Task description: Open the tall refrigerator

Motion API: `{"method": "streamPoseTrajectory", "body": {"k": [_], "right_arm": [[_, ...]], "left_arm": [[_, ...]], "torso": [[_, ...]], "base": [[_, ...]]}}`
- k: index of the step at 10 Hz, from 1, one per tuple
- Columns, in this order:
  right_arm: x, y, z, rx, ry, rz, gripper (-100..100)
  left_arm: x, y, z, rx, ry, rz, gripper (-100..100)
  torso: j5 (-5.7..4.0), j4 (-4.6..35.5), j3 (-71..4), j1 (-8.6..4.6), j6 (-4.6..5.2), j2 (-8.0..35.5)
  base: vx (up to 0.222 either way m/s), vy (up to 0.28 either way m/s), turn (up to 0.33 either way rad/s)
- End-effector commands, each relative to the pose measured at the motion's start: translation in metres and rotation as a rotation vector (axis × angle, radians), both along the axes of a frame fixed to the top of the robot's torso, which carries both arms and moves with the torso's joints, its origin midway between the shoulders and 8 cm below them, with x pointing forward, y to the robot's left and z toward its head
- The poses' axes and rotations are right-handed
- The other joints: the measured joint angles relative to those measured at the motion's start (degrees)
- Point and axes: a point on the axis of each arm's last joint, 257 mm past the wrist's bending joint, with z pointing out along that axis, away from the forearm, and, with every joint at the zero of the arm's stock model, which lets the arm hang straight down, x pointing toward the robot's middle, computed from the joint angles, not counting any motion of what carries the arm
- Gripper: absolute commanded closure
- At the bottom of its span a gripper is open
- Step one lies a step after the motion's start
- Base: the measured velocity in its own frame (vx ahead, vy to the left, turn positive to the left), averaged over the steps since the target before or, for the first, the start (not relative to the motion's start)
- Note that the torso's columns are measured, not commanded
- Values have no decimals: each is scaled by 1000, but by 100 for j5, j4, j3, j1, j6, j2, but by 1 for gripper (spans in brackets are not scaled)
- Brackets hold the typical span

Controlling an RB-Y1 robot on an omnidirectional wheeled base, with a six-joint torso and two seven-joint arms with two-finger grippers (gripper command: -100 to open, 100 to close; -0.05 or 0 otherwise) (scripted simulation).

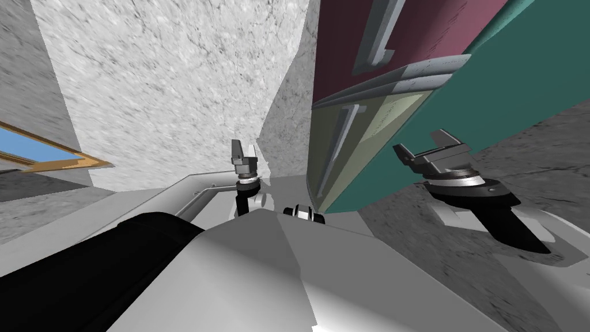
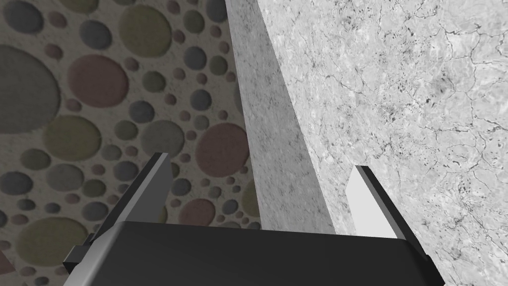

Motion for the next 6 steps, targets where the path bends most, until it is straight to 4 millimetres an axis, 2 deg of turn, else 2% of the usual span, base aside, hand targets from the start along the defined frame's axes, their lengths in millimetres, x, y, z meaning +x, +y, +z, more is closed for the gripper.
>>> {"method": "streamPoseTrajectory", "body": {"k": [1, 2, 5, 6], "right_arm": [[5, -5, 16, -80, -42, -32, -100], [9, -14, 25, -135, -69, -71, -100], [13, -22, 37, -199, -97, -108, -100], [16, -31, 48, -248, -126, -146, -100]], "left_arm": [[0, 0, 0, 0, 0, 0, 0], [0, 0, 0, 0, 0, 0, 0], [0, 0, 0, 0, 0, 0, 0], [0, 0, 0, 0, 0, 0, 0]], "torso": [[10, 1, -6, 21, -5, -7], [13, -4, -10, 28, -21, -10], [27, 2, -18, 45, -26, -14], [25, 3, -29, 31, -29, -27]], "base": [[25, 152, -88], [46, 157, -82], [12, 137, -88], [45, 142, -88]]}}
